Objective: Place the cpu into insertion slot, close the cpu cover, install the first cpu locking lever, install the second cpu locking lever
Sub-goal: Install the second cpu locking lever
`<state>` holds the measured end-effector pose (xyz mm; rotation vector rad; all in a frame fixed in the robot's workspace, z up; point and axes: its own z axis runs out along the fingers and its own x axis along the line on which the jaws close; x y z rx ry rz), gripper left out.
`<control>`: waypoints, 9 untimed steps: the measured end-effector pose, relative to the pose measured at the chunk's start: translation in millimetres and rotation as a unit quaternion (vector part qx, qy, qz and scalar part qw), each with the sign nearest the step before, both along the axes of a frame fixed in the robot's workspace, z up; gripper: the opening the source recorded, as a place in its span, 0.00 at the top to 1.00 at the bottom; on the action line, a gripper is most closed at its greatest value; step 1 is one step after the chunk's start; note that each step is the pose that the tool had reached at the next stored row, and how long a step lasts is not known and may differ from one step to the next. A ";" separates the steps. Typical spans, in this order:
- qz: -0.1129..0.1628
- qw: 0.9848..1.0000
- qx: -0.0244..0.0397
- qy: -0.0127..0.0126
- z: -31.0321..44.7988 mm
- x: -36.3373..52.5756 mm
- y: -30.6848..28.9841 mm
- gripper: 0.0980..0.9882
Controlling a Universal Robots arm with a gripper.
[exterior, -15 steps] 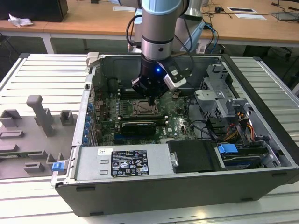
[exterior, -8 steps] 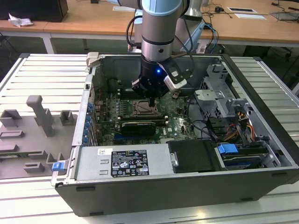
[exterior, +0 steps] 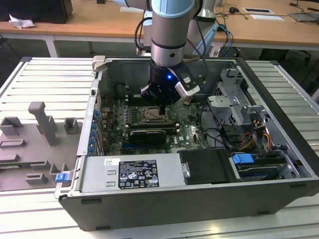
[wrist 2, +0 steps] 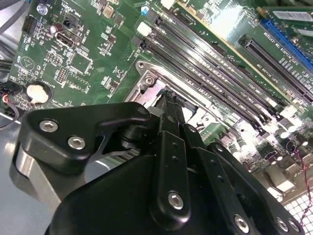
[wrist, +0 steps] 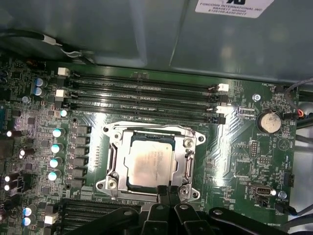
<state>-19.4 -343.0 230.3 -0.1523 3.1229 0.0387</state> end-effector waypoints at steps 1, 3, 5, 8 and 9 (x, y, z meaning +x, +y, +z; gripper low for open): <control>0.000 1.000 0.000 0.000 0.0 0.0 -0.7 0.99; 0.000 1.000 0.000 0.000 0.0 0.0 -1.7 0.99; 0.000 1.000 0.000 0.000 0.0 0.0 -3.2 0.99; 0.000 1.000 0.000 0.000 0.0 0.0 -4.5 0.99; 0.000 1.000 0.000 0.000 0.0 0.0 -5.3 0.99</control>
